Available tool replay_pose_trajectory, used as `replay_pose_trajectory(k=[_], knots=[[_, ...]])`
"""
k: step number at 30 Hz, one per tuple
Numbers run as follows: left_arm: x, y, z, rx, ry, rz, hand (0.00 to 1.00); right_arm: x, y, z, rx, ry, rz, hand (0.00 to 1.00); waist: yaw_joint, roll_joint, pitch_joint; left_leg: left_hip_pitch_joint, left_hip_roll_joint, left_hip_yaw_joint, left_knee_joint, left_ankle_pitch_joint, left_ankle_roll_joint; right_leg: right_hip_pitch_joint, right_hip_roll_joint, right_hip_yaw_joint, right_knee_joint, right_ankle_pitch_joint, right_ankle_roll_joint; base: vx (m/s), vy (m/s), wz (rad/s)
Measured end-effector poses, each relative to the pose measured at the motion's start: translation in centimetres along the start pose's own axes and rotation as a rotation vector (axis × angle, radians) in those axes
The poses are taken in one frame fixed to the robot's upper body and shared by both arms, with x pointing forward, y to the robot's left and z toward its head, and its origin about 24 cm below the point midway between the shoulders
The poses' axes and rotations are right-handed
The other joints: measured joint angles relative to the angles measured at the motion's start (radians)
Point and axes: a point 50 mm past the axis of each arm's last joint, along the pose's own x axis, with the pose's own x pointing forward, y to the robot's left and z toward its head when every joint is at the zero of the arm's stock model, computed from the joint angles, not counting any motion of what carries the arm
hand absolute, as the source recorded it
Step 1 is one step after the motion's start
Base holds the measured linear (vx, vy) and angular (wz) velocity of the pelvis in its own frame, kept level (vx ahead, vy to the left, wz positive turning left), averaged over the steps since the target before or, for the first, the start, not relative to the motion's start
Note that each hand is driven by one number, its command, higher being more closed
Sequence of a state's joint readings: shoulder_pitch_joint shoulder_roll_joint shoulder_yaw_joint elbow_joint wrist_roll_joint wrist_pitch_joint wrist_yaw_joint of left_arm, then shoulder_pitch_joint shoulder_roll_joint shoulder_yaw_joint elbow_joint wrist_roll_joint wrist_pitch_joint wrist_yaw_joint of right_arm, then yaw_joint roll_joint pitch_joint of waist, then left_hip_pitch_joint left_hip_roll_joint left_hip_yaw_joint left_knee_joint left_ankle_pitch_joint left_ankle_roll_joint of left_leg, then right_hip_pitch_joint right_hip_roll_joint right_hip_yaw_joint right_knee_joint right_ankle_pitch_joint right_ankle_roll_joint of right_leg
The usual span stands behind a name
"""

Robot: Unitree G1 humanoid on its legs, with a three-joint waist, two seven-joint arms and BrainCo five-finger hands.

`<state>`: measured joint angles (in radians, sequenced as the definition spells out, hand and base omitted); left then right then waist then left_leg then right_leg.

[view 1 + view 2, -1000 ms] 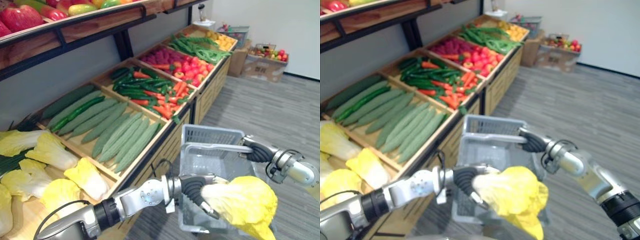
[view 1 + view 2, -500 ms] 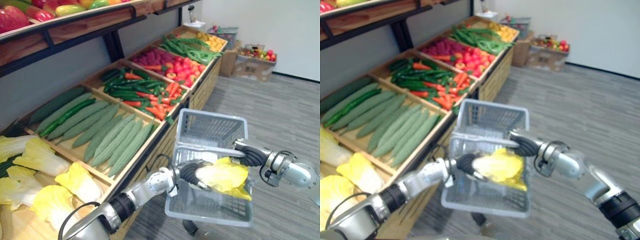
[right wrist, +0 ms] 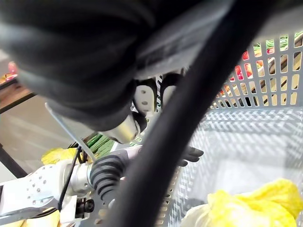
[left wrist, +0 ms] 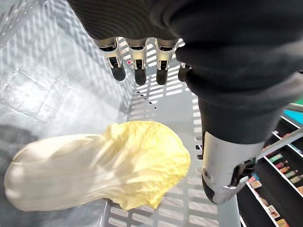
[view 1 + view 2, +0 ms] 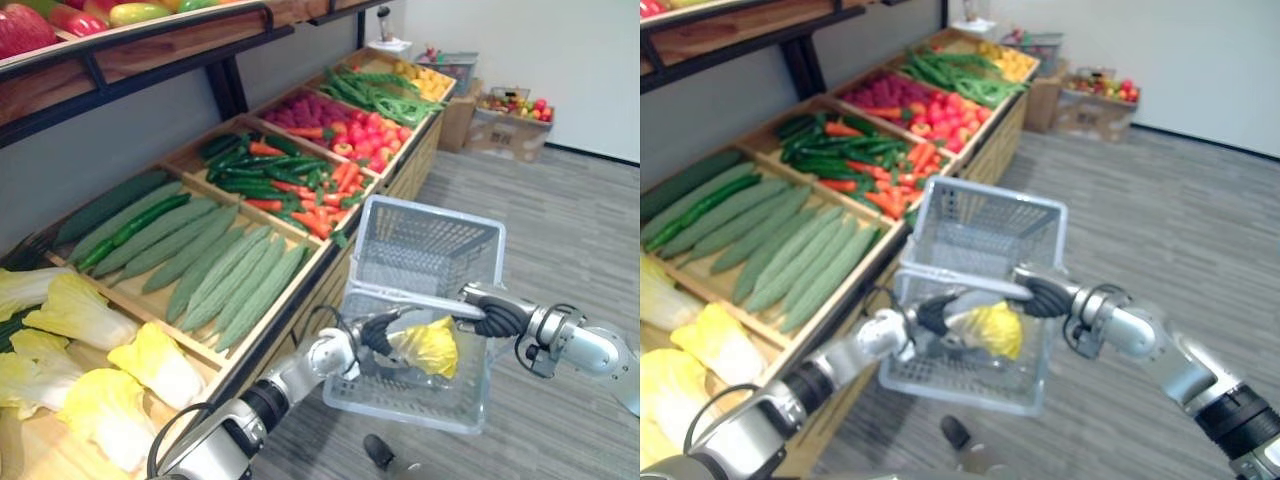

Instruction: Pick vegetable in the basket

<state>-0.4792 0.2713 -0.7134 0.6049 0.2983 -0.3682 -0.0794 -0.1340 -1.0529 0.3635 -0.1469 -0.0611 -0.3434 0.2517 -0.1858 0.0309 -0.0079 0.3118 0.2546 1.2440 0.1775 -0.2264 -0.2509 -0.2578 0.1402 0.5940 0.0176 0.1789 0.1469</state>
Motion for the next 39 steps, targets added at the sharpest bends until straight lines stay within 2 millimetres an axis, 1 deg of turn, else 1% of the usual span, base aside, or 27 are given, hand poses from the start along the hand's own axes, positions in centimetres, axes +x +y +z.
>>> replay_pose_trajectory(k=[4,5,7,9,11,12,14,15,17,18,20,22,23,25,26,27,28,30,31,33,35,36,38,39], knots=[[0.2,0.5,0.3,-0.006,-0.009,0.022,0.00,-0.2,0.4,-0.2,0.022,0.012,-0.006,1.00,0.002,-0.006,0.004,-0.013,0.003,-0.027,0.000,0.000,0.001,0.001,-0.014,-0.025,-0.001,0.000,0.000,-0.05,-0.046,0.21],[0.2,0.8,0.6,-0.011,-0.021,0.035,0.00,-0.4,0.6,-0.4,0.045,0.022,-0.026,1.00,0.011,-0.008,0.005,-0.016,0.003,-0.034,0.000,0.000,0.001,0.002,-0.018,-0.033,-0.001,0.000,0.000,-0.04,-0.038,0.30],[0.3,1.7,1.7,-0.015,-0.072,0.071,0.00,-0.9,0.9,-0.9,0.080,0.047,-0.063,1.00,0.017,-0.012,0.008,-0.029,0.006,-0.062,0.000,0.001,0.002,0.005,-0.033,-0.057,-0.001,0.000,0.000,-0.05,-0.041,0.38],[0.1,3.0,3.9,-0.059,-0.182,0.128,0.00,-1.4,1.1,-2.1,0.131,0.103,-0.125,1.00,0.035,-0.024,0.016,-0.035,0.009,-0.094,0.001,0.002,0.004,0.017,-0.049,-0.087,-0.004,0.000,0.000,-0.06,-0.043,0.41],[-0.2,3.4,5.3,-0.092,-0.254,0.153,0.00,-1.9,1.5,-2.9,0.171,0.148,-0.175,1.00,0.039,-0.028,0.018,-0.046,0.013,-0.128,0.001,0.004,0.007,0.025,-0.063,-0.121,-0.009,0.000,0.000,-0.07,-0.050,0.51],[-0.6,3.7,6.2,-0.116,-0.301,0.169,0.00,-2.3,1.7,-3.4,0.193,0.179,-0.217,1.00,0.051,-0.031,0.020,-0.052,0.013,-0.145,0.001,0.004,0.010,0.032,-0.075,-0.138,-0.015,0.000,0.000,-0.07,-0.048,0.55],[-1.4,3.8,6.9,-0.146,-0.339,0.179,0.00,-2.7,2.2,-4.0,0.225,0.217,-0.270,1.00,0.058,-0.032,0.021,-0.067,0.016,-0.182,0.002,0.006,0.013,0.038,-0.092,-0.172,-0.017,-0.003,-0.003,-0.07,-0.048,0.59],[-2.0,4.1,7.3,-0.172,-0.368,0.186,0.00,-3.1,2.8,-4.5,0.243,0.254,-0.300,1.00,0.063,-0.035,0.021,-0.084,0.016,-0.211,0.003,0.008,0.017,0.039,-0.105,-0.200,-0.017,-0.005,-0.006,-0.08,-0.066,0.76],[-2.6,3.3,7.2,-0.211,-0.367,0.160,0.00,-3.2,3.4,-4.8,0.251,0.279,-0.342,1.00,0.066,-0.037,0.022,-0.103,0.018,-0.245,0.005,0.011,0.023,0.041,-0.123,-0.239,-0.018,-0.006,-0.007,-0.07,-0.055,0.66],[-3.0,2.9,7.4,-0.236,-0.373,0.137,0.00,-3.5,4.0,-5.2,0.260,0.318,-0.376,1.00,0.082,-0.039,0.023,-0.117,0.018,-0.272,0.007,0.013,0.028,0.043,-0.136,-0.266,-0.018,-0.007,-0.008,-0.07,-0.048,0.63],[-3.7,3.1,8.0,-0.242,-0.409,0.123,0.00,-4.4,5.1,-6.4,0.284,0.411,-0.396,1.00,0.096,-0.046,0.025,-0.135,0.022,-0.316,0.015,0.014,0.035,0.055,-0.153,-0.306,-0.021,-0.008,-0.009,-0.07,-0.043,0.68],[-5.1,4.4,10.4,-0.274,-0.546,0.138,0.00,-6.3,6.8,-8.4,0.337,0.578,-0.440,1.00,0.126,-0.051,0.026,-0.162,0.024,-0.375,0.026,0.011,0.048,0.073,-0.178,-0.366,-0.025,-0.009,-0.010,-0.09,-0.021,0.74],[-5.4,4.6,11.1,-0.275,-0.587,0.137,0.00,-6.8,7.2,-8.7,0.338,0.615,-0.440,1.00,0.133,-0.050,0.025,-0.168,0.024,-0.389,0.028,0.009,0.052,0.077,-0.185,-0.381,-0.025,-0.009,-0.010,-0.07,0.000,0.72],[-6.7,4.9,12.9,-0.291,-0.699,0.107,0.00,-8.4,8.6,-9.9,0.352,0.749,-0.431,1.00,0.144,-0.054,0.025,-0.192,0.015,-0.444,0.036,0.007,0.062,0.092,-0.214,-0.434,-0.025,-0.017,-0.006,-0.06,0.019,0.68],[-6.9,4.8,13.1,-0.294,-0.712,0.100,0.00,-8.9,8.9,-10.1,0.365,0.780,-0.437,1.00,0.149,-0.054,0.024,-0.196,0.013,-0.453,0.036,0.008,0.064,0.094,-0.219,-0.443,-0.025,-0.017,-0.006,-0.04,0.024,0.55],[-7.1,4.7,13.3,-0.295,-0.724,0.090,0.00,-9.9,9.8,-10.5,0.397,0.843,-0.458,1.00,0.160,-0.054,0.024,-0.204,0.009,-0.471,0.036,0.009,0.068,0.099,-0.228,-0.462,-0.025,-0.018,-0.005,-0.02,0.012,0.35],[-7.3,4.6,13.3,-0.296,-0.724,0.085,0.00,-10.3,10.1,-10.7,0.413,0.867,-0.469,1.00,0.161,-0.055,0.024,-0.209,0.007,-0.482,0.036,0.009,0.069,0.101,-0.232,-0.472,-0.026,-0.019,-0.005,-0.02,0.008,0.50],[-7.7,4.3,13.1,-0.324,-0.718,0.063,0.00,-11.6,11.0,-11.1,0.469,0.940,-0.539,1.00,0.161,-0.057,0.022,-0.233,-0.001,-0.525,0.035,0.016,0.080,0.106,-0.251,-0.514,-0.026,-0.026,-0.003,-0.02,-0.003,0.51],[-7.9,4.3,13.2,-0.327,-0.720,0.063,0.00,-11.9,11.1,-11.2,0.474,0.955,-0.560,1.00,0.161,-0.057,0.021,-0.240,-0.003,-0.537,0.035,0.017,0.082,0.106,-0.255,-0.524,-0.026,-0.027,-0.002,-0.02,-0.012,0.48],[-8.4,4.2,13.6,-0.337,-0.743,0.070,0.00,-13.1,11.5,-11.5,0.502,1.011,-0.632,1.00,0.163,-0.057,0.020,-0.266,-0.009,-0.577,0.034,0.026,0.093,0.107,-0.268,-0.562,-0.027,-0.027,-0.002,-0.02,-0.010,0.52],[-8.9,4.5,13.9,-0.338,-0.762,0.098,0.00,-13.9,11.9,-11.7,0.521,1.057,-0.682,1.00,0.166,-0.058,0.018,-0.284,-0.015,-0.606,0.033,0.036,0.106,0.111,-0.279,-0.589,-0.032,-0.027,-0.002,-0.01,-0.004,0.47],[-9.3,4.9,13.9,-0.339,-0.764,0.136,0.00,-14.5,12.5,-12.0,0.545,1.096,-0.708,1.00,0.169,-0.058,0.014,-0.294,-0.020,-0.632,0.030,0.042,0.111,0.116,-0.286,-0.611,-0.032,-0.027,-0.002,-0.01,-0.006,0.51],[-10.0,5.7,13.5,-0.354,-0.757,0.215,0.00,-15.7,14.1,-12.3,0.607,1.176,-0.738,1.00,0.172,-0.059,0.011,-0.294,-0.030,-0.666,0.011,0.053,0.116,0.132,-0.295,-0.646,-0.034,-0.027,-0.003,-0.01,-0.005,0.55],[-10.4,6.2,13.0,-0.388,-0.747,0.274,0.00,-16.5,15.3,-12.4,0.652,1.237,-0.756,1.00,0.178,-0.068,0.009,-0.297,-0.043,-0.693,-0.007,0.063,0.116,0.142,-0.306,-0.672,-0.036,-0.035,-0.007,-0.01,-0.004,0.54]])
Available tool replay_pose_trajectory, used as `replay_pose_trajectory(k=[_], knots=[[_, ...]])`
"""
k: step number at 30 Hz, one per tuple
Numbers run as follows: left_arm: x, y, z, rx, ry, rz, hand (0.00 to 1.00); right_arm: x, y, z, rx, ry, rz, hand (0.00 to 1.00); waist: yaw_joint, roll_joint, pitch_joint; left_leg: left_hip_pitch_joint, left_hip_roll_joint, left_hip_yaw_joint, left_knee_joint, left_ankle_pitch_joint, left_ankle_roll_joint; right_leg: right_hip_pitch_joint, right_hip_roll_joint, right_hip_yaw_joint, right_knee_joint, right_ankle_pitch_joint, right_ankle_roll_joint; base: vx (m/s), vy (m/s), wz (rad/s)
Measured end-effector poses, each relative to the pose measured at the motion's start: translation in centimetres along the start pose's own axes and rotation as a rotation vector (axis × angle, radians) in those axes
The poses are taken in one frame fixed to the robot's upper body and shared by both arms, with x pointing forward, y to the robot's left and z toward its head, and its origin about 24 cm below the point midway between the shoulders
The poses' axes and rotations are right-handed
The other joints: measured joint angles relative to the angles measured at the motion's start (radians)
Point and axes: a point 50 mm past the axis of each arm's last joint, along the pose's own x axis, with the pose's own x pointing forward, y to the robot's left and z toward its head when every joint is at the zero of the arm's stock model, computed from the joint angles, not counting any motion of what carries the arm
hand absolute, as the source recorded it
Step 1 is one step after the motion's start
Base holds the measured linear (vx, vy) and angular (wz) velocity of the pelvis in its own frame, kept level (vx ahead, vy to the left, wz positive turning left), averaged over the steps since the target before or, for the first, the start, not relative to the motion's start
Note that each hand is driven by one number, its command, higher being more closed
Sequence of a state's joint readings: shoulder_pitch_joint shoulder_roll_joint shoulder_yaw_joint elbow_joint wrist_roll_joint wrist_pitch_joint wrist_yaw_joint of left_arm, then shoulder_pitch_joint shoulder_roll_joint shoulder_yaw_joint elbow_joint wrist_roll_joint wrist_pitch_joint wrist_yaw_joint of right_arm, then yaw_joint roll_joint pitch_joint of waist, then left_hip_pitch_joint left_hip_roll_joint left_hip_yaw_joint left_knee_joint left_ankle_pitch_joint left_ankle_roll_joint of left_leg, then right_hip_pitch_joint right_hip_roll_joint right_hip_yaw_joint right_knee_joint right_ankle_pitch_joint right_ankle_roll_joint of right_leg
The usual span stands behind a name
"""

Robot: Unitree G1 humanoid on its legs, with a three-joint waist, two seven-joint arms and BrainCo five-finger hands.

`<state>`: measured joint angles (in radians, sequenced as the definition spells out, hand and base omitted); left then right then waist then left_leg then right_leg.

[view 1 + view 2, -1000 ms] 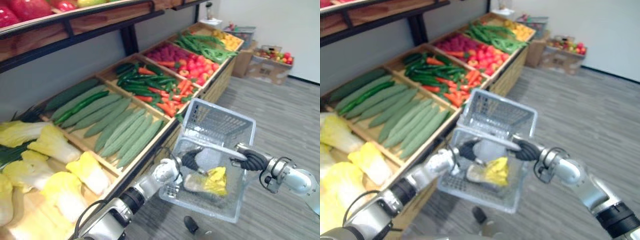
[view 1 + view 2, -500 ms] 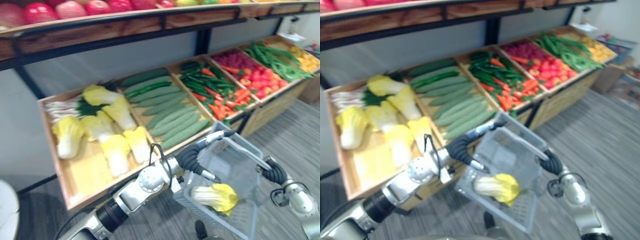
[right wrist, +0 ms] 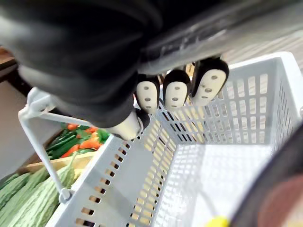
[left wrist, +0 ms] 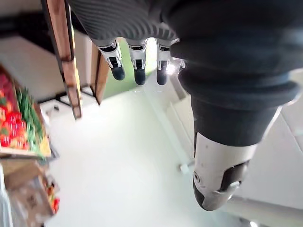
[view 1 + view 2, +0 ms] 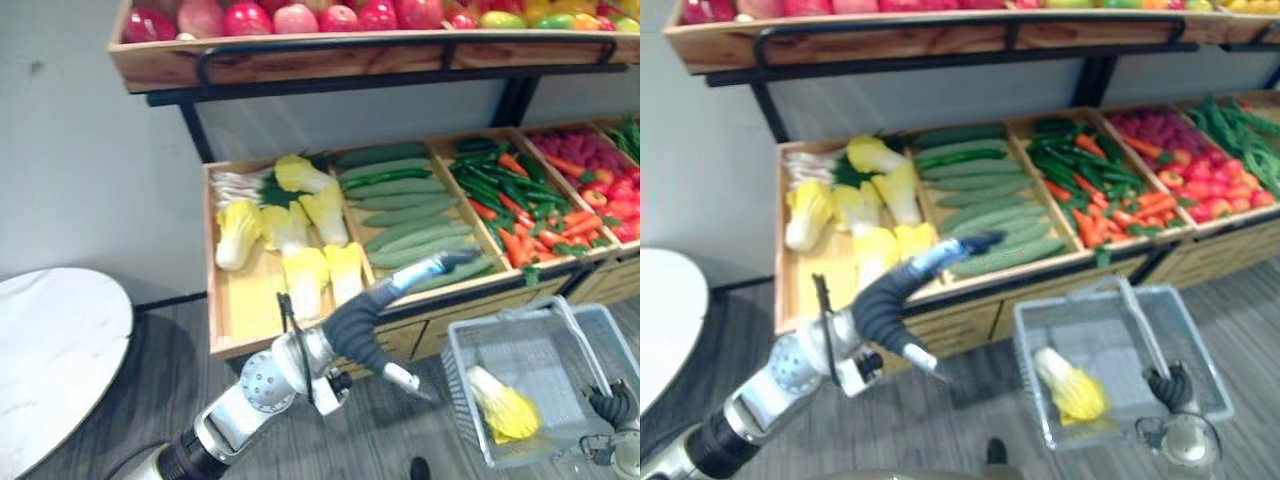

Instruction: Pick vegetable in the basket

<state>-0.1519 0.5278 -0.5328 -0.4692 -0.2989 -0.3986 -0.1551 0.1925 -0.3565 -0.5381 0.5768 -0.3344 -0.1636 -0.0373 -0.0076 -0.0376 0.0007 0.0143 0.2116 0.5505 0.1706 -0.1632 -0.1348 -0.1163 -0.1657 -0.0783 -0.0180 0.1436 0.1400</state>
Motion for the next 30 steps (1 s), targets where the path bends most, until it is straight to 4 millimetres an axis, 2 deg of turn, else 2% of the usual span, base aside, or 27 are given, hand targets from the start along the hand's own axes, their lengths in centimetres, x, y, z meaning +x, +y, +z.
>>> replay_pose_trajectory(k=[1,2,3,5,8,10,13,15,17,19,22,23,26,28,29,30], knots=[[-0.5,0.5,0.0,0.000,0.006,0.058,0.00,-0.3,0.2,-1.3,0.030,0.060,-0.010,1.00,0.004,-0.011,-0.011,-0.011,-0.011,-0.018,-0.011,0.007,0.002,-0.001,-0.009,-0.015,-0.004,-0.006,0.003,0.00,-0.015,0.61],[-1.2,1.2,0.0,0.004,0.013,0.154,0.00,-0.8,0.6,-3.0,0.076,0.144,-0.018,1.00,0.011,-0.002,-0.023,-0.018,-0.018,-0.040,-0.024,0.017,0.006,0.003,-0.013,-0.034,-0.011,-0.007,0.002,0.00,-0.018,0.48],[-1.9,1.7,0.0,0.010,0.023,0.227,0.00,-1.0,1.1,-4.1,0.091,0.199,-0.010,1.00,0.015,-0.014,-0.022,-0.023,-0.025,-0.050,-0.036,0.027,0.008,0.002,-0.014,-0.045,-0.014,-0.009,0.001,0.01,-0.035,0.49],[-3.5,2.7,-0.1,0.029,0.050,0.386,0.00,-1.6,2.1,-5.9,0.156,0.309,-0.009,1.00,0.017,-0.014,-0.022,-0.031,-0.038,-0.078,-0.063,0.050,0.009,0.002,-0.020,-0.068,-0.016,-0.013,0.000,0.00,-0.026,0.43],[-6.2,4.2,-0.8,0.084,0.124,0.629,0.00,-3.5,3.5,-8.9,0.227,0.479,-0.008,1.00,0.021,-0.014,-0.023,-0.063,-0.061,-0.157,-0.118,0.096,0.016,0.002,-0.033,-0.137,-0.020,-0.026,0.003,-0.01,-0.025,0.70],[-8.9,5.3,-2.0,0.160,0.232,0.818,0.00,-5.4,4.4,-11.1,0.294,0.610,-0.021,1.00,0.020,-0.014,-0.023,-0.081,-0.079,-0.229,-0.160,0.139,0.023,0.005,-0.040,-0.201,-0.020,-0.027,0.003,0.02,-0.004,0.84],[-12.5,6.3,-3.2,0.256,0.390,1.036,0.00,-6.8,5.3,-12.2,0.363,0.695,-0.061,1.00,0.017,-0.019,-0.022,-0.091,-0.085,-0.275,-0.191,0.173,0.034,0.018,-0.039,-0.247,-0.031,-0.027,0.003,0.03,0.002,0.54],[-16.4,6.8,-4.4,0.360,0.584,1.181,0.00,-7.5,6.4,-12.3,0.406,0.723,-0.065,1.00,0.011,-0.024,-0.024,-0.091,-0.085,-0.296,-0.193,0.176,0.034,0.034,-0.037,-0.270,-0.036,-0.029,0.000,0.01,0.003,0.27],[-18.9,6.8,-5.2,0.433,0.730,1.248,0.00,-7.6,6.9,-12.2,0.411,0.725,-0.060,1.00,0.011,-0.025,-0.032,-0.091,-0.087,-0.300,-0.198,0.174,0.031,0.035,-0.039,-0.274,-0.037,-0.030,-0.002,-0.02,0.016,0.11],[-21.0,6.6,-5.7,0.484,0.843,1.304,0.00,-7.9,7.6,-12.1,0.416,0.730,-0.048,1.00,0.006,-0.034,-0.036,-0.092,-0.090,-0.310,-0.204,0.176,0.032,0.035,-0.041,-0.282,-0.039,-0.036,-0.011,-0.02,0.020,0.09],[-25.9,5.4,-6.7,0.553,1.114,1.391,0.00,-8.4,8.8,-12.0,0.417,0.739,-0.023,1.00,-0.002,-0.038,-0.055,-0.093,-0.093,-0.315,-0.215,0.177,0.033,0.040,-0.040,-0.292,-0.054,-0.038,-0.014,0.00,0.007,0.03],[-26.8,5.0,-6.9,0.549,1.161,1.415,0.00,-8.4,9.0,-11.9,0.412,0.737,-0.016,1.00,-0.005,-0.037,-0.057,-0.090,-0.094,-0.315,-0.221,0.179,0.034,0.041,-0.040,-0.293,-0.056,-0.038,-0.014,0.00,0.000,0.00],[-32.2,2.3,-6.9,0.504,1.422,1.578,0.00,-8.4,9.8,-11.5,0.415,0.729,-0.002,1.00,-0.017,-0.032,-0.064,-0.061,-0.096,-0.312,-0.243,0.183,0.032,0.066,-0.036,-0.295,-0.073,-0.038,-0.014,0.05,-0.001,-0.01],[-35.0,0.1,-6.5,0.450,1.559,1.694,0.00,-8.5,9.9,-11.5,0.414,0.731,-0.001,1.00,-0.019,-0.030,-0.072,-0.057,-0.096,-0.311,-0.248,0.182,0.028,0.069,-0.033,-0.293,-0.084,-0.038,-0.014,0.05,-0.002,-0.03],[-35.6,-0.5,-6.4,0.433,1.591,1.721,0.00,-8.5,9.9,-11.4,0.414,0.731,-0.001,1.00,-0.018,-0.029,-0.072,-0.056,-0.096,-0.309,-0.250,0.182,0.026,0.069,-0.032,-0.292,-0.086,-0.038,-0.014,0.05,-0.005,-0.06],[-36.8,-2.0,-6.2,0.400,1.672,1.746,0.00,-8.5,10.0,-11.4,0.416,0.729,-0.002,1.00,-0.018,-0.027,-0.073,-0.053,-0.095,-0.306,-0.254,0.182,0.025,0.069,-0.031,-0.289,-0.086,-0.038,-0.014,0.06,-0.006,-0.10]])
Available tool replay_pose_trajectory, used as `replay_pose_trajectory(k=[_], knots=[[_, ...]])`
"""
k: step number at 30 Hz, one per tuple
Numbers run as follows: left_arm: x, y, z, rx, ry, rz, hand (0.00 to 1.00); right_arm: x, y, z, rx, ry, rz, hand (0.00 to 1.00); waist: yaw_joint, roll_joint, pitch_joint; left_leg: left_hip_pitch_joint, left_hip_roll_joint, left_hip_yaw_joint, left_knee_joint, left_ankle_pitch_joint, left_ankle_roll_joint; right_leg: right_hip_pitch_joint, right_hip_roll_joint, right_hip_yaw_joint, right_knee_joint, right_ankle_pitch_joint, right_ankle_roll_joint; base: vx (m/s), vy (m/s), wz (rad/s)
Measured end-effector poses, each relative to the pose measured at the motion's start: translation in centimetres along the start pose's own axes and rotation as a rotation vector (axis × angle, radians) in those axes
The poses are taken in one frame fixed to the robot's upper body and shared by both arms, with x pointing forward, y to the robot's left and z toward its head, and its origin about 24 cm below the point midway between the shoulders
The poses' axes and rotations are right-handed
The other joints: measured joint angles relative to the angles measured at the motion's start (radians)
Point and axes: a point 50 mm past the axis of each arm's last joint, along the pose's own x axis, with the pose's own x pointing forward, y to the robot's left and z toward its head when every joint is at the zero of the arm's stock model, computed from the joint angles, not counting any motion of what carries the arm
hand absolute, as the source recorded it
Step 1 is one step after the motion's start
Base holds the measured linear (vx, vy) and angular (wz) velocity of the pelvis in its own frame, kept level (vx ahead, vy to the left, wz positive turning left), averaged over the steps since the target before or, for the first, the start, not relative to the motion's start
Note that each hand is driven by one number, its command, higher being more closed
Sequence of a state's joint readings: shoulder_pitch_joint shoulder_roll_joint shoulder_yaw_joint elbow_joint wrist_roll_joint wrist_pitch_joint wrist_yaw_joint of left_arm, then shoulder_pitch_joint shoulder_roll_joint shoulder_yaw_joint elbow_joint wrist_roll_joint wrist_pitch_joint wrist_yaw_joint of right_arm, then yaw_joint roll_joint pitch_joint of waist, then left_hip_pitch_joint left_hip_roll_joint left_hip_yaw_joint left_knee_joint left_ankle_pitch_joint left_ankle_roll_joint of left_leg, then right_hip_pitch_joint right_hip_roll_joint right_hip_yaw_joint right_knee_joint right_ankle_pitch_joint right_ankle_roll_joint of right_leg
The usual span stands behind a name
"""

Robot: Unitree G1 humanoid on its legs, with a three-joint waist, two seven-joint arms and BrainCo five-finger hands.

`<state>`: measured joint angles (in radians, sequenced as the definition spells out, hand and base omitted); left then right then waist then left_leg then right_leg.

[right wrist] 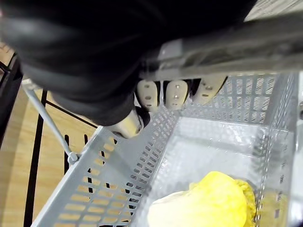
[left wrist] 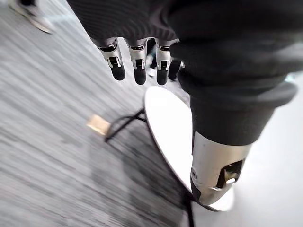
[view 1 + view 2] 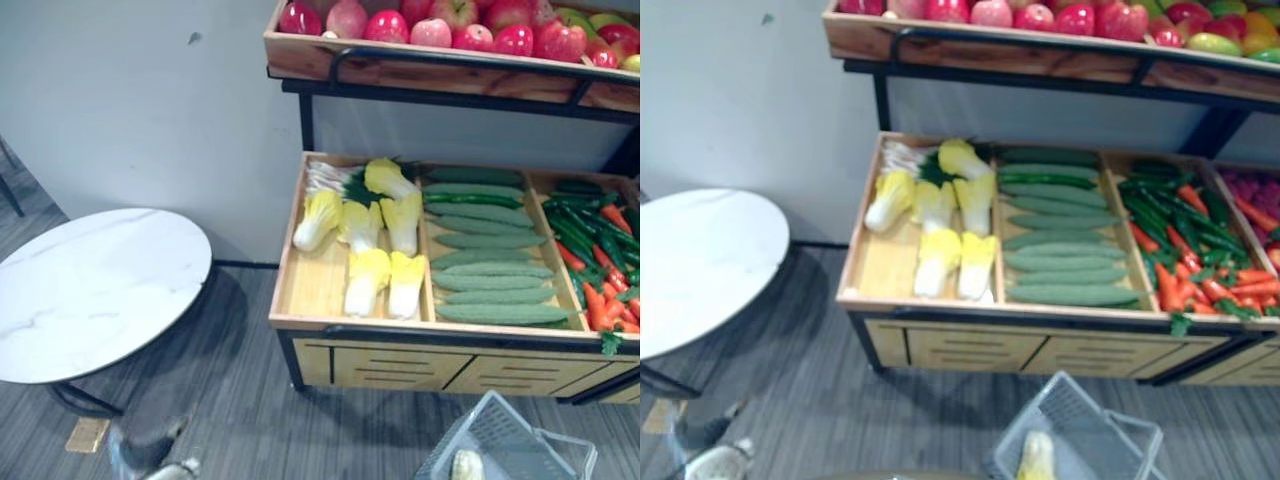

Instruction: Pick vegetable in the basket

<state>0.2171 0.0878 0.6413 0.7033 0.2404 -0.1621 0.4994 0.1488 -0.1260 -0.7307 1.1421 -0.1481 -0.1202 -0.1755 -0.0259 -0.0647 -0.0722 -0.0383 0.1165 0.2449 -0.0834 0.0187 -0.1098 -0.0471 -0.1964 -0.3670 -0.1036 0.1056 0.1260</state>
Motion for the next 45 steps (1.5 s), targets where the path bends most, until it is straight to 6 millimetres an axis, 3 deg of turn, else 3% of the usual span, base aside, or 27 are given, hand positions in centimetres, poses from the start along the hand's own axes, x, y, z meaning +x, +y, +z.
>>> replay_pose_trajectory(k=[4,7,17,19,21,23,25,26,27,28,29,30,31,33,34,37,39,40,42,43,45], knots=[[-1.5,0.5,-5.7,0.034,0.271,-0.007,0.00,0.0,0.2,0.2,0.004,-0.005,-0.010,1.00,-0.003,0.013,-0.002,0.030,0.003,0.030,-0.001,-0.010,0.003,0.006,0.005,0.033,0.000,0.002,0.005,0.05,-0.006,-0.23],[-2.4,0.2,-7.2,-0.010,0.368,-0.042,0.00,0.0,0.3,0.1,0.002,0.001,-0.009,1.00,-0.003,0.015,0.000,0.050,0.003,0.046,-0.001,-0.017,0.001,0.018,0.006,0.047,0.000,0.001,0.004,0.03,-0.007,-0.15],[-4.3,-3.0,-7.8,0.091,0.374,-0.355,0.00,0.1,0.6,0.9,-0.047,-0.027,0.007,1.00,-0.005,0.017,0.015,0.079,0.003,0.082,0.015,-0.045,-0.011,0.017,0.004,0.090,0.013,-0.014,0.005,-0.03,-0.013,-0.12],[-4.5,-3.5,-7.7,0.104,0.361,-0.396,0.00,0.2,0.8,1.2,-0.046,-0.033,0.012,1.00,-0.004,0.017,0.034,0.073,0.017,0.088,0.087,-0.088,-0.012,0.014,-0.001,0.100,0.061,-0.041,0.005,0.00,-0.007,-0.16],[-4.7,-3.9,-7.6,0.127,0.353,-0.444,0.00,0.2,0.9,1.4,-0.040,-0.037,0.013,1.00,-0.004,0.022,0.052,0.050,0.049,0.097,0.223,-0.171,-0.013,-0.007,-0.009,0.118,0.165,-0.094,0.007,-0.01,0.016,-0.23],[-4.9,-4.4,-7.5,0.162,0.334,-0.495,0.00,0.2,0.9,1.3,-0.035,-0.035,0.013,1.00,-0.006,0.022,0.055,0.010,0.073,0.101,0.330,-0.231,-0.011,-0.037,-0.013,0.141,0.223,-0.108,0.014,0.01,0.055,-0.26],[-4.9,-5.2,-6.9,0.196,0.302,-0.543,0.00,0.2,1.3,1.6,-0.029,-0.046,0.029,1.00,-0.007,0.017,0.078,-0.019,0.104,0.131,0.411,-0.285,-0.007,-0.070,0.001,0.192,0.257,-0.091,0.024,-0.03,0.064,-0.50],[-4.9,-5.5,-6.7,0.213,0.286,-0.561,0.00,0.2,1.6,1.9,-0.022,-0.057,0.037,1.00,-0.006,0.028,0.088,-0.030,0.121,0.158,0.433,-0.304,-0.003,-0.092,0.015,0.216,0.263,-0.055,0.011,-0.12,0.121,-0.92],[-5.0,-5.8,-6.4,0.229,0.268,-0.579,0.00,0.2,2.0,2.4,-0.009,-0.071,0.048,1.00,-0.007,0.038,0.096,-0.030,0.139,0.195,0.444,-0.316,0.011,-0.115,0.041,0.223,0.244,0.028,-0.014,-0.18,0.201,-1.22],[-5.0,-6.1,-6.1,0.236,0.254,-0.594,0.00,0.1,2.5,2.8,-0.022,-0.085,0.066,1.00,-0.004,0.072,0.097,-0.025,0.160,0.248,0.416,-0.294,0.047,-0.118,0.070,0.218,0.153,0.154,-0.028,-0.15,0.202,-1.18],[-5.1,-6.3,-6.0,0.240,0.244,-0.604,0.00,0.1,2.9,3.1,-0.029,-0.096,0.079,1.00,-0.002,0.077,0.103,-0.020,0.166,0.281,0.397,-0.277,0.057,-0.124,0.067,0.195,0.136,0.187,-0.034,-0.15,0.190,-1.02],[-4.7,-7.0,-4.9,0.253,0.198,-0.626,0.00,0.0,3.7,4.4,-0.021,-0.138,0.095,1.00,-0.010,0.068,0.148,0.005,0.158,0.324,0.368,-0.258,0.067,-0.158,0.035,0.084,0.328,0.063,-0.102,-0.13,0.163,-0.81],[-4.5,-7.0,-4.7,0.268,0.177,-0.635,0.00,0.1,3.6,4.8,-0.016,-0.146,0.089,1.00,-0.020,0.065,0.165,0.040,0.151,0.366,0.336,-0.240,0.076,-0.168,-0.002,-0.014,0.518,-0.046,-0.127,-0.11,0.167,-0.74],[-4.5,-6.4,-5.2,0.288,0.188,-0.631,0.00,0.1,3.7,4.9,-0.028,-0.157,0.094,1.00,-0.023,0.064,0.165,0.080,0.153,0.437,0.301,-0.222,0.076,-0.137,-0.024,-0.097,0.674,-0.101,-0.153,-0.03,0.126,-0.84],[-4.5,-6.2,-5.4,0.291,0.193,-0.629,0.00,0.1,3.8,5.0,-0.035,-0.163,0.097,1.00,-0.022,0.062,0.164,0.093,0.152,0.465,0.290,-0.218,0.076,-0.121,-0.031,-0.119,0.694,-0.115,-0.147,0.00,0.057,-1.17],[-4.5,-6.0,-5.8,0.290,0.211,-0.622,0.00,0.0,4.5,5.5,-0.052,-0.182,0.126,1.00,0.002,0.052,0.174,0.142,0.146,0.620,0.285,-0.208,0.066,-0.092,-0.050,-0.240,0.638,-0.146,-0.146,0.02,-0.086,-1.54],[-5.2,-6.5,-5.9,0.268,0.224,-0.636,0.00,-0.1,4.7,5.7,-0.053,-0.185,0.140,1.00,0.000,0.065,0.171,0.148,0.139,0.697,0.247,-0.166,0.062,-0.081,0.018,-0.240,0.468,-0.146,-0.145,-0.02,-0.179,-1.38],[-5.3,-6.8,-5.7,0.263,0.220,-0.642,0.00,-0.1,4.8,5.8,-0.053,-0.186,0.144,1.00,0.000,0.066,0.174,0.146,0.139,0.718,0.247,-0.162,0.058,-0.081,0.028,-0.236,0.434,-0.151,-0.139,-0.01,-0.172,-1.09],[-5.3,-7.5,-5.0,0.248,0.205,-0.656,0.00,-0.2,5.4,5.8,-0.050,-0.184,0.158,1.00,-0.001,0.043,0.198,0.149,0.132,0.795,0.283,-0.162,0.057,-0.091,0.034,-0.233,0.365,-0.211,-0.124,-0.04,-0.253,-1.10],[-5.1,-7.7,-4.7,0.246,0.199,-0.656,0.00,-0.4,5.8,5.6,-0.059,-0.178,0.170,1.00,-0.001,0.030,0.206,0.156,0.138,0.827,0.317,-0.163,0.056,-0.083,0.049,-0.224,0.320,-0.241,-0.134,-0.04,-0.332,-1.06],[-5.4,-8.0,-4.8,0.243,0.206,-0.664,0.00,-0.4,5.9,5.4,-0.060,-0.173,0.173,1.00,-0.013,0.047,0.211,0.162,0.190,0.840,0.380,-0.163,0.055,-0.058,0.100,-0.187,0.259,-0.215,-0.143,-0.02,-0.246,-0.78]])
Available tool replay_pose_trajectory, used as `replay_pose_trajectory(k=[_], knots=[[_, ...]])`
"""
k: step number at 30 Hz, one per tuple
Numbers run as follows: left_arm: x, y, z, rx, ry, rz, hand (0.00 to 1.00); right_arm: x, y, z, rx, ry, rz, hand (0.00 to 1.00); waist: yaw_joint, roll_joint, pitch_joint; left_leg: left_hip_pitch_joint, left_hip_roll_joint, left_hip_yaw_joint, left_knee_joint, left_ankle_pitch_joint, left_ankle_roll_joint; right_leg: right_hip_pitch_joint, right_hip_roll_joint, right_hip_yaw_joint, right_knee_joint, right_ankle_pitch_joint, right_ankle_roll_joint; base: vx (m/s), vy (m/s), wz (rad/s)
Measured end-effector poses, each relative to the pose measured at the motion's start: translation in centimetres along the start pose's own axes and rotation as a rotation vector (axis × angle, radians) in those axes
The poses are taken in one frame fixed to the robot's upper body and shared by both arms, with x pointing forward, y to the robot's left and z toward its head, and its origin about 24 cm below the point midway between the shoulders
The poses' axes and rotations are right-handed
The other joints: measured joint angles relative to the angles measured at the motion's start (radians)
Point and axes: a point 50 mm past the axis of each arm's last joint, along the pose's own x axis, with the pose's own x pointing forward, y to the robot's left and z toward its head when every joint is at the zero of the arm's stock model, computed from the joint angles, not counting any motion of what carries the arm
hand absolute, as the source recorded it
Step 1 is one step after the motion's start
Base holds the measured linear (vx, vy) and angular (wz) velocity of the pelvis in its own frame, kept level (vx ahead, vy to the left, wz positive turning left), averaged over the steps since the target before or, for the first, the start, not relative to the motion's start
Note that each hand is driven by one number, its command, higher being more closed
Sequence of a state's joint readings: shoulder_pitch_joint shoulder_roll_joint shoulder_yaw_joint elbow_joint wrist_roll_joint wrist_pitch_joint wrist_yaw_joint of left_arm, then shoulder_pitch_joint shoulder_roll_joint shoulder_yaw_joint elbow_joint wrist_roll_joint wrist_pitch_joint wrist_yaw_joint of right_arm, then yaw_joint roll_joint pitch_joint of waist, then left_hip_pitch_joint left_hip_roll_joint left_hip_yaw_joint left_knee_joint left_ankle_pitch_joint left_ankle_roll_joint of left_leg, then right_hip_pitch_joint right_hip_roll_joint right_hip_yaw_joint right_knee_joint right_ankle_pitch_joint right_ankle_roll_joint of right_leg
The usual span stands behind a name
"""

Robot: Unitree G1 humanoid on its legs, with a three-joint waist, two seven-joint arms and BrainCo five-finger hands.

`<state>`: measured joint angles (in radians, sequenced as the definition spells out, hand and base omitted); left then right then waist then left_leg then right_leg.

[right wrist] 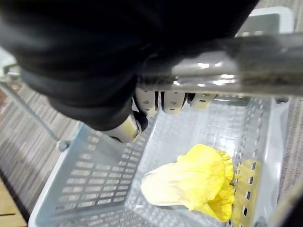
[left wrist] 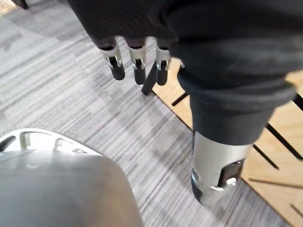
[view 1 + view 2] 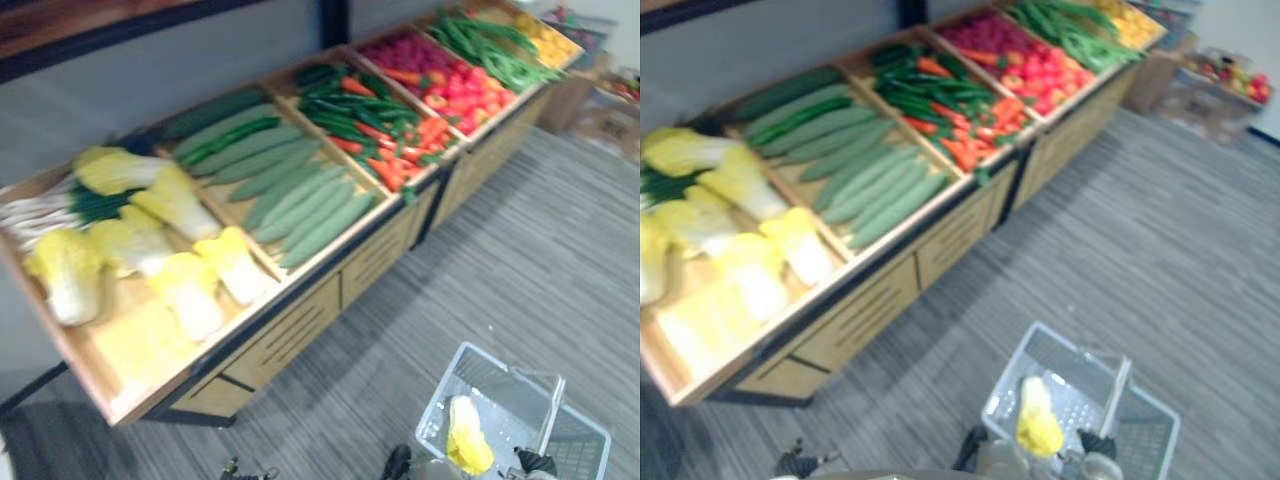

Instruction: Pick vegetable in the basket

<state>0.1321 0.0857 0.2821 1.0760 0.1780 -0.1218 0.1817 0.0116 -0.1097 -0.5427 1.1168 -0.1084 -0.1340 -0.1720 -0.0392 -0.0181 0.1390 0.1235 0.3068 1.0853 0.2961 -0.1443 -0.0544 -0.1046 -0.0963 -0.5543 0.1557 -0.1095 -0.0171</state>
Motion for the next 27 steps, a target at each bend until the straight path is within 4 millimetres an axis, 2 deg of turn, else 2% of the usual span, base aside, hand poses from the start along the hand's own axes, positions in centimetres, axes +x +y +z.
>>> replay_pose_trajectory(k=[1,2,3,4,5,6,7,8,10,12,14,17,19,20,21,22,25,27], knots=[[-0.1,-0.2,-0.1,-0.002,0.005,-0.003,0.00,-0.1,-0.3,-0.6,-0.006,0.016,-0.013,1.00,-0.015,0.006,-0.004,0.002,0.042,-0.005,0.057,0.000,0.000,0.019,0.034,0.019,-0.029,0.006,-0.007,-0.02,-0.156,-0.56],[0.0,-0.2,-0.1,-0.001,0.008,-0.004,0.00,-0.2,-0.4,-0.9,-0.010,0.022,-0.018,1.00,-0.017,0.012,-0.008,0.002,0.066,-0.006,0.090,0.000,0.000,0.026,0.048,0.026,-0.043,0.008,-0.009,-0.05,-0.119,-0.58],[0.0,-0.4,0.0,-0.004,0.011,-0.005,0.00,-0.3,-0.7,-1.2,-0.021,0.027,-0.028,1.00,-0.018,0.025,-0.015,0.001,0.113,-0.006,0.171,0.003,-0.002,0.031,0.071,0.052,-0.055,0.007,-0.010,-0.03,-0.100,-0.72],[0.1,-0.3,0.0,-0.018,0.016,0.004,0.00,-0.3,-0.8,-1.4,-0.032,0.029,-0.026,1.00,-0.021,0.025,-0.013,0.001,0.161,-0.014,0.249,0.025,-0.002,0.043,0.094,0.081,-0.065,0.011,-0.017,-0.01,-0.104,-0.78],[0.1,-0.2,0.0,-0.026,0.017,0.011,0.00,-0.4,-0.8,-1.4,-0.040,0.027,-0.023,1.00,-0.021,0.026,-0.014,0.001,0.177,-0.029,0.284,0.044,-0.003,0.049,0.102,0.100,-0.070,0.013,-0.026,0.05,-0.115,-0.88],[0.1,0.0,0.0,-0.036,0.021,0.019,0.00,-0.4,-0.8,-1.4,-0.055,0.018,-0.019,1.00,-0.022,0.019,-0.010,-0.005,0.202,-0.087,0.354,0.092,0.000,0.065,0.111,0.144,-0.077,0.015,-0.041,0.07,-0.091,-0.98],[0.1,0.2,-0.1,-0.044,0.023,0.028,0.00,-0.5,-0.5,-1.3,-0.072,0.005,-0.006,1.00,-0.017,0.007,-0.002,-0.046,0.196,-0.201,0.413,0.077,-0.003,0.077,0.111,0.202,-0.083,0.018,-0.054,0.06,-0.063,-1.07],[0.2,0.2,0.0,-0.047,0.018,0.029,0.00,-0.4,-0.6,-1.1,-0.078,-0.004,-0.007,1.00,-0.013,0.007,-0.002,-0.070,0.171,-0.275,0.425,0.045,-0.002,0.078,0.108,0.235,-0.083,0.019,-0.055,0.06,0.004,-1.27],[0.0,-0.2,0.0,-0.046,0.015,0.035,0.00,-0.1,-0.6,-0.2,-0.098,-0.027,-0.001,1.00,-0.005,0.007,0.001,-0.146,0.022,-0.565,0.384,-0.016,-0.029,0.088,0.089,0.341,-0.093,0.024,-0.038,0.05,0.051,-1.42],[-0.1,-0.3,-0.1,-0.044,0.011,0.039,0.00,-0.1,-0.4,-0.3,-0.116,-0.029,0.012,1.00,-0.004,0.010,0.002,-0.176,-0.061,-0.713,0.289,-0.044,-0.049,0.092,0.088,0.405,-0.105,0.032,-0.024,0.03,0.072,-1.11],[-0.1,-0.4,0.0,-0.046,0.003,0.042,0.00,-0.1,-0.3,-0.2,-0.121,-0.031,0.016,1.00,0.001,0.016,0.005,-0.192,-0.115,-0.830,0.131,-0.047,-0.054,0.090,0.094,0.469,-0.119,0.036,-0.017,0.05,0.111,-0.97],[-0.2,-0.8,0.0,-0.086,0.002,0.047,0.00,-0.1,-0.2,0.2,-0.130,-0.049,0.019,1.00,0.020,0.028,0.013,-0.212,-0.149,-0.967,-0.109,-0.030,-0.051,0.063,0.094,0.569,-0.120,0.047,0.008,0.08,0.175,-1.11],[-0.3,-1.1,-0.2,-0.121,0.016,0.051,0.00,0.0,-0.1,0.7,-0.141,-0.074,0.020,1.00,0.022,0.048,0.015,-0.209,-0.144,-0.989,-0.182,0.003,-0.055,0.055,0.095,0.602,-0.115,0.044,0.032,0.11,0.270,-0.73],[-0.6,-2.0,-0.5,-0.146,0.031,0.033,0.00,0.1,-0.6,1.3,-0.143,-0.098,0.007,1.00,0.021,0.087,0.010,-0.206,-0.116,-0.985,-0.205,0.048,-0.065,0.045,0.111,0.615,-0.102,0.033,0.056,0.13,0.331,-0.56],[-0.5,-1.9,-0.3,-0.146,0.028,0.035,0.00,0.0,-0.2,1.1,-0.139,-0.089,0.014,1.00,0.024,0.085,0.005,-0.207,-0.128,-0.954,-0.187,0.034,-0.069,0.047,0.089,0.626,-0.085,0.026,0.069,0.16,0.398,-0.67],[-0.5,-1.4,-0.1,-0.145,0.009,0.048,0.00,-0.4,0.8,0.9,-0.124,-0.096,0.037,1.00,0.037,0.057,0.001,-0.202,-0.153,-0.917,-0.181,0.012,-0.054,0.044,0.052,0.606,-0.084,0.032,0.082,0.13,0.328,-0.55],[-0.2,-0.7,0.4,-0.110,-0.017,0.056,0.00,-1.0,2.1,-0.1,-0.119,-0.087,0.076,1.00,0.056,0.008,-0.024,-0.176,-0.212,-0.877,-0.189,-0.011,-0.021,0.046,-0.010,0.619,-0.089,0.028,0.120,0.18,0.273,-0.26],[-0.1,-0.7,0.8,-0.070,-0.035,0.046,0.00,-1.1,2.1,-0.2,-0.113,-0.089,0.082,1.00,0.061,-0.003,-0.030,-0.167,-0.235,-0.874,-0.174,-0.039,0.000,0.048,-0.035,0.609,-0.061,0.010,0.144,0.20,0.209,-0.06]])
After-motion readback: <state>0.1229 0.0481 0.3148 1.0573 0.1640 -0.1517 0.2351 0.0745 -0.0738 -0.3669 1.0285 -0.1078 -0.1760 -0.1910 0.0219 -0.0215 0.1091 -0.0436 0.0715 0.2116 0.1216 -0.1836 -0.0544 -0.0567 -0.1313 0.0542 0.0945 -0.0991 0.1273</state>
